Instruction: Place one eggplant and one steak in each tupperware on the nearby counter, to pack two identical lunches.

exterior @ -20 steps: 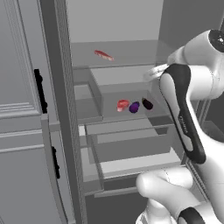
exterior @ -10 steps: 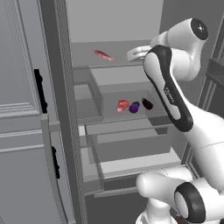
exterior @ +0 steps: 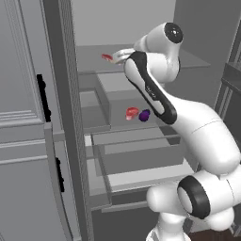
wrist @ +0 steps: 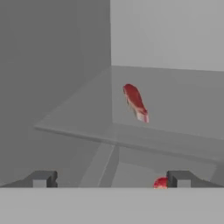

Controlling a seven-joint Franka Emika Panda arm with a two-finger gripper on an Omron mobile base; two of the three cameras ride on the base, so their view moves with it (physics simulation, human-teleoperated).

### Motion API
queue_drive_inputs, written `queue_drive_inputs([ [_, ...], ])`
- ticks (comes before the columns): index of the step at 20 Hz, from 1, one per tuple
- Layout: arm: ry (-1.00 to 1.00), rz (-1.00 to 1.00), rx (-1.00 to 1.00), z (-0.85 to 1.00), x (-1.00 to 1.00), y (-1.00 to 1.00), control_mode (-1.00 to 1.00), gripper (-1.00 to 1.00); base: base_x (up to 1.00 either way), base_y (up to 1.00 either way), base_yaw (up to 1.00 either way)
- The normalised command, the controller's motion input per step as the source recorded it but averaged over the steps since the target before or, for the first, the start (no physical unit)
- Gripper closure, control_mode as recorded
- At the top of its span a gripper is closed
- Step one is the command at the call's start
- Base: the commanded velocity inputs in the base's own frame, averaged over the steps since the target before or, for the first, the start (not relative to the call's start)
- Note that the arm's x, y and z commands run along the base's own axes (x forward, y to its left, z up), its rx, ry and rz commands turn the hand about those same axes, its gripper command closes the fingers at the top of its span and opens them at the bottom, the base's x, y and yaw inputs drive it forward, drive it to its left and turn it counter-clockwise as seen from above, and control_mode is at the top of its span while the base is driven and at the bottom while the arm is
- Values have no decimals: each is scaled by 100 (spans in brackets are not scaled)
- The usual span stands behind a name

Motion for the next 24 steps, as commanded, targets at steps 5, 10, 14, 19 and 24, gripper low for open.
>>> queue_drive_inputs([
  [5,3,0,0,-5,66,-23,-100,-100,0,0,0],
  [10,7,0,-2,-17,39,0,-100,-100,0,0,0],
  [14,8,0,-3,-29,43,13,-100,-100,0,0,0],
  [19,3,0,0,-16,49,7,-100,-100,0,0,0],
  [24,5,0,0,-7,51,6,-100,-100,0,0,0],
])
